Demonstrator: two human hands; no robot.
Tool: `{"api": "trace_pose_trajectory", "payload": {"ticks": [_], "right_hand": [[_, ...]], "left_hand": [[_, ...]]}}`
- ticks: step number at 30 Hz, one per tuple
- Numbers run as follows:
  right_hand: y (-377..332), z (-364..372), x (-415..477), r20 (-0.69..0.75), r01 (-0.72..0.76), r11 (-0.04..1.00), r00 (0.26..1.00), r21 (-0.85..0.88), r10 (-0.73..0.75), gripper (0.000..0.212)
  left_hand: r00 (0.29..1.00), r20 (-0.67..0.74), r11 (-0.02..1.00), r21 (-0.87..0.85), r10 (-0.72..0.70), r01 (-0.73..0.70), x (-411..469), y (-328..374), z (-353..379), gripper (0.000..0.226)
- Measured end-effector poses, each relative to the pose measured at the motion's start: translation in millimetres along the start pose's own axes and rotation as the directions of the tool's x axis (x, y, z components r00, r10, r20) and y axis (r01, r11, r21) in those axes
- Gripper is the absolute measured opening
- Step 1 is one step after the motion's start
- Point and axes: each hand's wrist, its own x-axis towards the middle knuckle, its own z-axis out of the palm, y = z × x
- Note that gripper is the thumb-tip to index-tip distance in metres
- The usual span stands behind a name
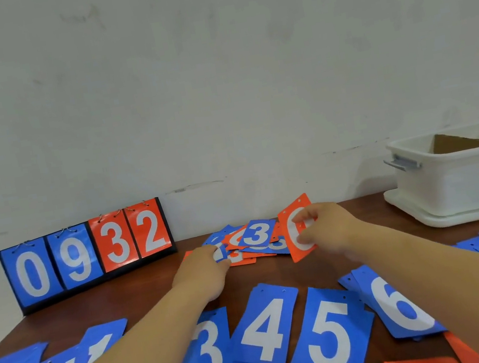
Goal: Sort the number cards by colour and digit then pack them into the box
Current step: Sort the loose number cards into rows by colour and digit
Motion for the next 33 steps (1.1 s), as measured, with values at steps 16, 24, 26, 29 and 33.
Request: {"api": "trace_pose_trajectory", "payload": {"ticks": [16,24,26,29,33], "right_hand": [[-40.1,16.5,-232.2,0.414,-0.364,0.700,0.904,0.614,0.108,0.029],[-18.9,37.8,-307.2,0.430,-0.479,0.442,0.878,0.759,0.212,0.031],[-17.8,41.0,-316.2,0.423,-0.480,0.380,0.877,0.791,0.228,0.030],[-20.6,44.2,-324.4,0.365,-0.423,0.262,0.899,0.867,0.241,0.030],[-19.3,52.8,-328.7,0.134,-0.210,0.319,0.960,0.924,0.244,0.035]], "left_hand": [[0.837,0.046,0.794,-0.346,0.546,-0.499,-301.3,-34.1,-102.7,0.049],[0.817,0.062,0.760,-0.413,0.574,-0.503,-358.4,-44.2,-97.9,0.059],[0.814,0.097,0.763,-0.424,0.573,-0.487,-363.2,-46.1,-98.8,0.063],[0.838,0.090,0.777,-0.439,0.538,-0.452,-363.9,-51.0,-96.2,0.068],[0.938,-0.014,0.518,-0.831,0.346,-0.203,-363.3,-49.0,-74.9,0.073]]}}
